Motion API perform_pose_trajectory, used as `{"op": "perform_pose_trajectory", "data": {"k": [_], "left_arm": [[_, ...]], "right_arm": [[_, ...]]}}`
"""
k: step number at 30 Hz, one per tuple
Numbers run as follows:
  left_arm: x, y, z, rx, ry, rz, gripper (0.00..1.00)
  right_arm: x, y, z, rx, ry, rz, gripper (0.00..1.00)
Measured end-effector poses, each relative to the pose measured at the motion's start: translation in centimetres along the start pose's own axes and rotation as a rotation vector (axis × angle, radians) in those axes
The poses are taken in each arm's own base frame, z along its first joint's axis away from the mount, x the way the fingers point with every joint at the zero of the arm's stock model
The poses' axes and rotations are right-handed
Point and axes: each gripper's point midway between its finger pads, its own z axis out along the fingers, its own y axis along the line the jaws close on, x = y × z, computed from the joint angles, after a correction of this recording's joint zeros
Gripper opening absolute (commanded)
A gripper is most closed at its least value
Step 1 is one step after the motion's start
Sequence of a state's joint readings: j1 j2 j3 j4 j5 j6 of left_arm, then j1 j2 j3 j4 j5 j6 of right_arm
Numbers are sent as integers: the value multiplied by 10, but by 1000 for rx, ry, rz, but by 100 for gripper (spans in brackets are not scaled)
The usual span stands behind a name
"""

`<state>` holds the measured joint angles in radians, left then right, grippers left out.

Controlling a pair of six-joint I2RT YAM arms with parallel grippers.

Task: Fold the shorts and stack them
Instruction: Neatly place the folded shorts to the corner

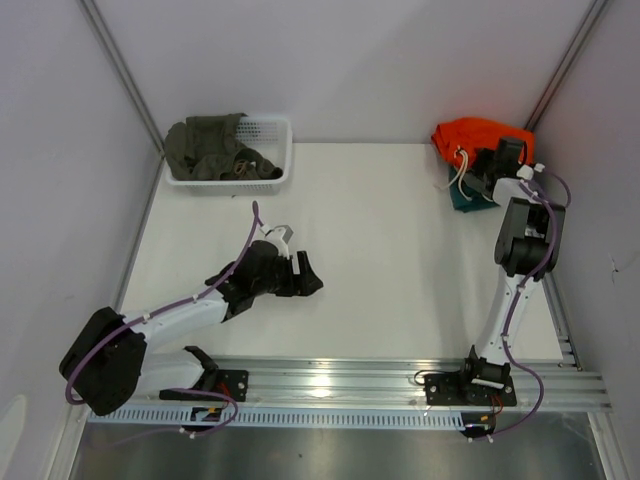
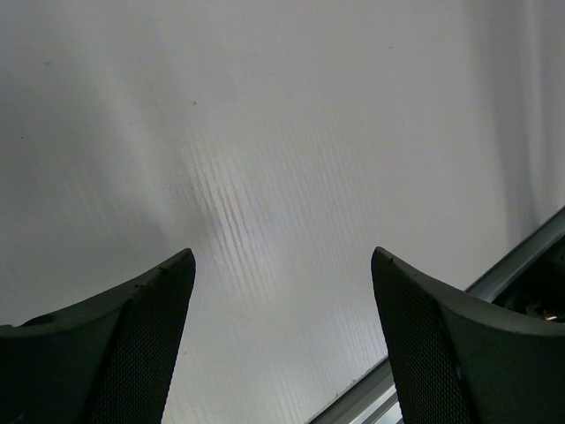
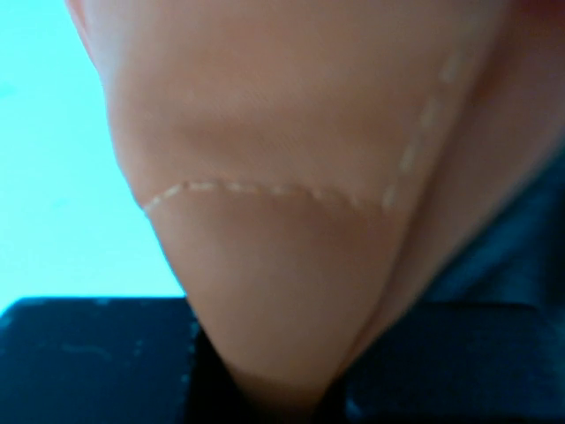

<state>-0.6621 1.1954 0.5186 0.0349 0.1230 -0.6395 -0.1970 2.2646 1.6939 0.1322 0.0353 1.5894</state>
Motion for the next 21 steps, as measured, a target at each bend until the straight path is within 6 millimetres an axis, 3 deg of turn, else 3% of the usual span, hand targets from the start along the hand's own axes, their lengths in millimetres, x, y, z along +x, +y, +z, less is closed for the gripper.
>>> {"op": "perform_pose_trajectory", "data": {"k": [8, 10, 11, 14, 21], "left_arm": [[3, -4, 0, 8, 6, 0, 84], [3, -4, 0, 10, 8, 2, 84], [4, -5, 0, 10, 8, 2, 83], [4, -4, 0, 10, 8, 2, 84], [3, -4, 0, 4, 5, 3, 84]], "right_arm": [[-18, -35, -24, 14, -11, -52, 19], [-19, -41, -25, 0, -4, -59, 29], [-19, -42, -25, -12, -3, -64, 46], [-19, -43, -23, -52, 14, -90, 69], [-18, -26, -17, -201, 57, -148, 77]]}}
